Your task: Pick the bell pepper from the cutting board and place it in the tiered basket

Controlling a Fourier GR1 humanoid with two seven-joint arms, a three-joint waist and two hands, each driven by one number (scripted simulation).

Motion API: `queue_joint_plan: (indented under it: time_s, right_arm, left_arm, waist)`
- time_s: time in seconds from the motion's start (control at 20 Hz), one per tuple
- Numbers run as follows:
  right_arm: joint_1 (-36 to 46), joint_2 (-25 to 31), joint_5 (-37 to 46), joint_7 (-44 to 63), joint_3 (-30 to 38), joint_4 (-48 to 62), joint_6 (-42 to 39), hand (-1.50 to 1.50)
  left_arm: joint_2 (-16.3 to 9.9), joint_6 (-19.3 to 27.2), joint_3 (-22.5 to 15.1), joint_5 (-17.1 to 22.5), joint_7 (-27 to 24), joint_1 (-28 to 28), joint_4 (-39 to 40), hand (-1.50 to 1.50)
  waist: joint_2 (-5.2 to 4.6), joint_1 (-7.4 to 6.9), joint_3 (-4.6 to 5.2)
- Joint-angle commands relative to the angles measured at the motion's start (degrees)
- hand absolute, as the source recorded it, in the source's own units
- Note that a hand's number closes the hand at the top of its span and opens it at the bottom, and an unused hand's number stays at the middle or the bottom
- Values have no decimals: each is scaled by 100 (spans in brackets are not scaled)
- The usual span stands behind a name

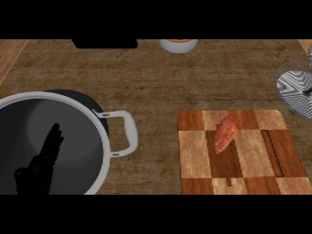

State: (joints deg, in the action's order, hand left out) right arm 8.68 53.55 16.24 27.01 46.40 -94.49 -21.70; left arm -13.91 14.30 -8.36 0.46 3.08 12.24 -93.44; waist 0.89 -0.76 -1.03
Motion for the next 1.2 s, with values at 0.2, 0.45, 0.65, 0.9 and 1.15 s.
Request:
queue_joint_plan:
  time_s: [0.2,0.45,0.65,0.9,1.15]
  right_arm:
    - [1066,451,371,-10,-864,1374,476,150]
    - [1647,236,639,-367,-1591,2167,849,150]
    - [2042,246,847,-790,-1971,2811,933,150]
    - [2345,-187,1302,-973,-2487,3402,1407,150]
    - [2683,-420,1638,-1120,-2652,4316,1868,150]
  left_arm:
    - [406,-67,-121,-66,-226,-294,916,0]
    - [420,-216,-81,-17,-74,-504,916,0]
    - [508,-102,-141,-175,8,-388,725,0]
    - [571,-153,-103,-211,-27,-456,844,0]
    - [582,-113,45,-263,177,-728,952,0]
  waist:
    - [-149,-79,109]
    - [-160,-113,107]
    - [-152,-110,103]
    - [-158,-104,104]
    - [-163,-61,100]
